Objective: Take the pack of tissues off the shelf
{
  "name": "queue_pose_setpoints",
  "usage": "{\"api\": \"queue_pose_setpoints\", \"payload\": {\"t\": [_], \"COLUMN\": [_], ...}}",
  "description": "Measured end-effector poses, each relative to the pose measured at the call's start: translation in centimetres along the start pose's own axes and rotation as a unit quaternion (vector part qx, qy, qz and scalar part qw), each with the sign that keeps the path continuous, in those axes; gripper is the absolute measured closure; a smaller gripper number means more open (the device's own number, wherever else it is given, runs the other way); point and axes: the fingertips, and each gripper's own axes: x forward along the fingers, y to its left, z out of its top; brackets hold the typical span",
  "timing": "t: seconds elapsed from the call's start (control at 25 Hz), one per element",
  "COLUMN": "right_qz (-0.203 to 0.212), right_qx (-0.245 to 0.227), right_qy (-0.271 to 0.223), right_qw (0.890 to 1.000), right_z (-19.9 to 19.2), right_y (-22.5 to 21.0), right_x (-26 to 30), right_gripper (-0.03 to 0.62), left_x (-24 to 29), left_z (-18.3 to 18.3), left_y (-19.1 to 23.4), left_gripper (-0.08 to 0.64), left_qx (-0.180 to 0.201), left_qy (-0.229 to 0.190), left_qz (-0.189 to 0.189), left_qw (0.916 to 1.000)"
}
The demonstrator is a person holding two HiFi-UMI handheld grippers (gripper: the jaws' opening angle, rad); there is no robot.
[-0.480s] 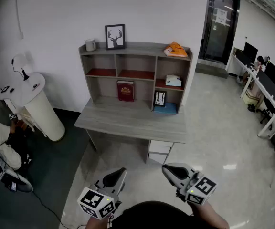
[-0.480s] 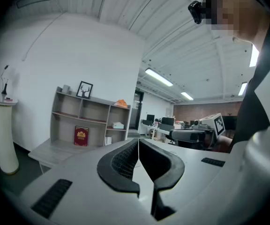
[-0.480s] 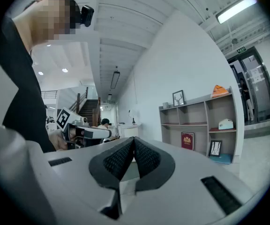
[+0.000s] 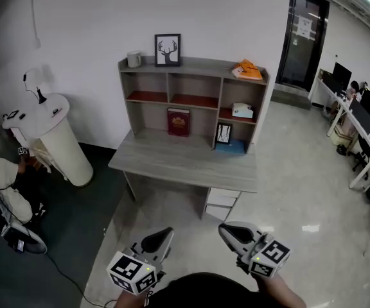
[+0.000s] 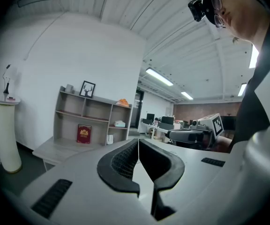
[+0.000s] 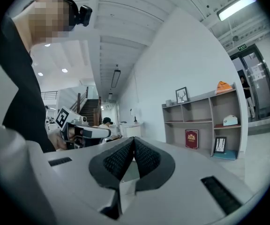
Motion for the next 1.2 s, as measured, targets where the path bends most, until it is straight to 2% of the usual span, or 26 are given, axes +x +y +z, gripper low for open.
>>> {"api": "queue_pose_setpoints", "payload": {"t": [0.4, 0.56, 0.8, 1.2], "right_qz": [0.028, 0.04, 0.057, 0.097], "right_qx": [0.027, 0.028, 0.032, 0.051], "right_qy": [-0.008, 0.008, 0.009, 0.019], "right_qw": [0.999, 0.999, 0.998, 0.994], "right_z": [-0.9, -1.5, -1.6, -1.6], "right_y": [5.9, 7.3, 6.7, 1.8], "right_x": [5.0, 6.3, 9.0, 15.1], "right_gripper": [0.574, 0.574, 0.574, 0.574], "left_x": [-6.2, -7.1, -6.9, -3.3], "left_z": [-0.3, 0.2, -0.4, 0.0], "left_y": [3.7, 5.0, 7.5, 12.7], "left_gripper": [0.543, 0.541, 0.543, 0.543], "left_qx": [-0.003, 0.001, -0.013, -0.02], "left_qy": [-0.01, -0.024, -0.024, 0.001], "left_qz": [0.019, 0.017, 0.03, 0.058], "left_qw": [0.9998, 0.9996, 0.9992, 0.9981]}}
